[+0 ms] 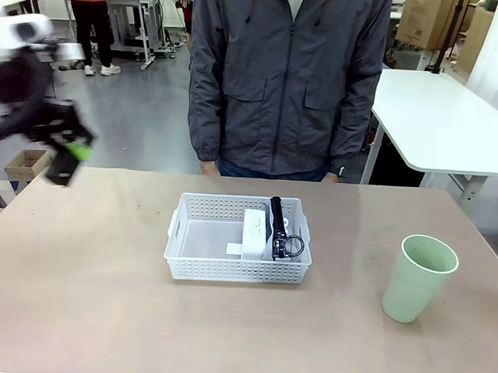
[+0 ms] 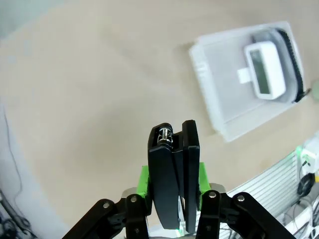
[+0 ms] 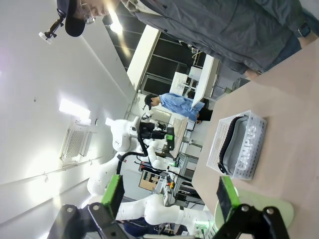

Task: Efficiently arrange items inside the basket to fit them all.
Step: Pick up the Stapler and place it inside the Organizing basket.

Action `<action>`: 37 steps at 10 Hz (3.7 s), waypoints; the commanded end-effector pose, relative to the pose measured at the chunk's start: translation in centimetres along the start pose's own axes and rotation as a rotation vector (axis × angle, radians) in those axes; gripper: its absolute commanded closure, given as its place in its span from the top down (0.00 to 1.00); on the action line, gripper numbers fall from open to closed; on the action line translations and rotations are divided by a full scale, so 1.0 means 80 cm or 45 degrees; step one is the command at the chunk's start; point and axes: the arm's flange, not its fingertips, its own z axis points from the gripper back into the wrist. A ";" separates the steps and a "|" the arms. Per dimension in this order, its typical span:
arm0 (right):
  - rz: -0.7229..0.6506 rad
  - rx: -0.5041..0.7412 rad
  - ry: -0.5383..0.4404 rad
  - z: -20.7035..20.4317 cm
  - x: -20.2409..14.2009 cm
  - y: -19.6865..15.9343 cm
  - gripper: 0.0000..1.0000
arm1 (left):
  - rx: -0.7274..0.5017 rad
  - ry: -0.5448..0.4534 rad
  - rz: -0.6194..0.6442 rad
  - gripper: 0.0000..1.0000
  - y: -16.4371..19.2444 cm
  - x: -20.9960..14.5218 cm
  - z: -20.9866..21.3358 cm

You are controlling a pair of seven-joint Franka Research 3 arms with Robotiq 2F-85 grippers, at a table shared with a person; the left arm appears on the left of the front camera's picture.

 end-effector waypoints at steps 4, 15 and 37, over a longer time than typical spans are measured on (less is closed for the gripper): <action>0.014 0.003 0.012 0.002 -0.003 0.004 1.00 | 0.116 0.302 -0.352 0.41 -0.148 0.127 -0.153; 0.014 0.003 0.012 0.002 -0.003 0.004 1.00 | 0.248 0.486 -0.766 0.41 -0.207 0.107 -0.347; 0.014 0.003 0.012 0.002 -0.003 0.004 1.00 | -0.912 -0.623 0.104 1.00 0.151 -0.094 0.059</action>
